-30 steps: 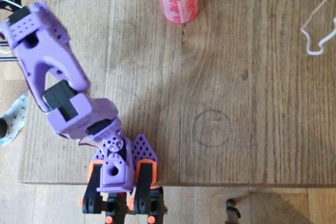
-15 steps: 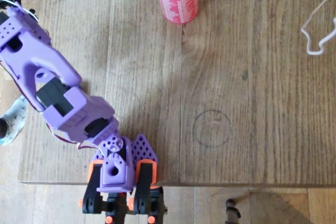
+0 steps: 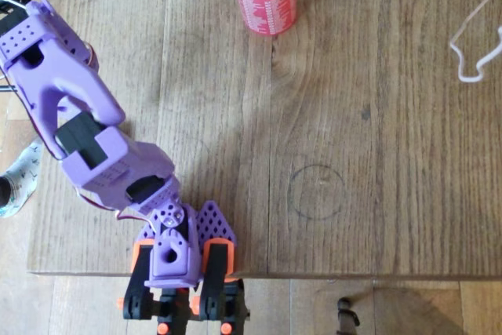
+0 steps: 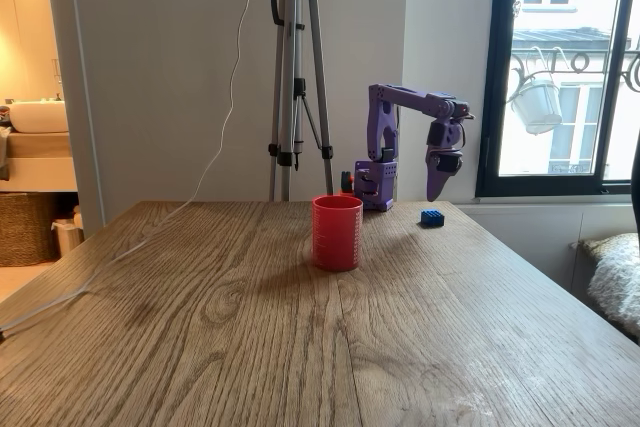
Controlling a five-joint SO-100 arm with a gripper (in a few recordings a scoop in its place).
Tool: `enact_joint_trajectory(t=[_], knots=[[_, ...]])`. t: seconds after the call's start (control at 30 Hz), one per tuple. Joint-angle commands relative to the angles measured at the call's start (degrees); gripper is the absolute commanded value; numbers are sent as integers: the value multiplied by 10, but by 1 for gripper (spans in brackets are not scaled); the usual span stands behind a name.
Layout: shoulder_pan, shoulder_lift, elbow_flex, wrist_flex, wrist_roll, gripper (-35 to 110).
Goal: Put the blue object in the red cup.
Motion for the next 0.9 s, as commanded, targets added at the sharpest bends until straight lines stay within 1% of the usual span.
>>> enact_joint_trajectory(t=[0.0, 0.1, 0.3, 0.4, 0.7, 0.87], knots=[[-11, -14, -27, 47, 48, 1], [-25, -34, -26, 64, 83, 1], [-22, -39, -32, 34, 99, 1], [-38, -39, -32, 33, 102, 1], [-89, -47, -29, -18, 94, 1], [-90, -56, -25, -43, 69, 1]])
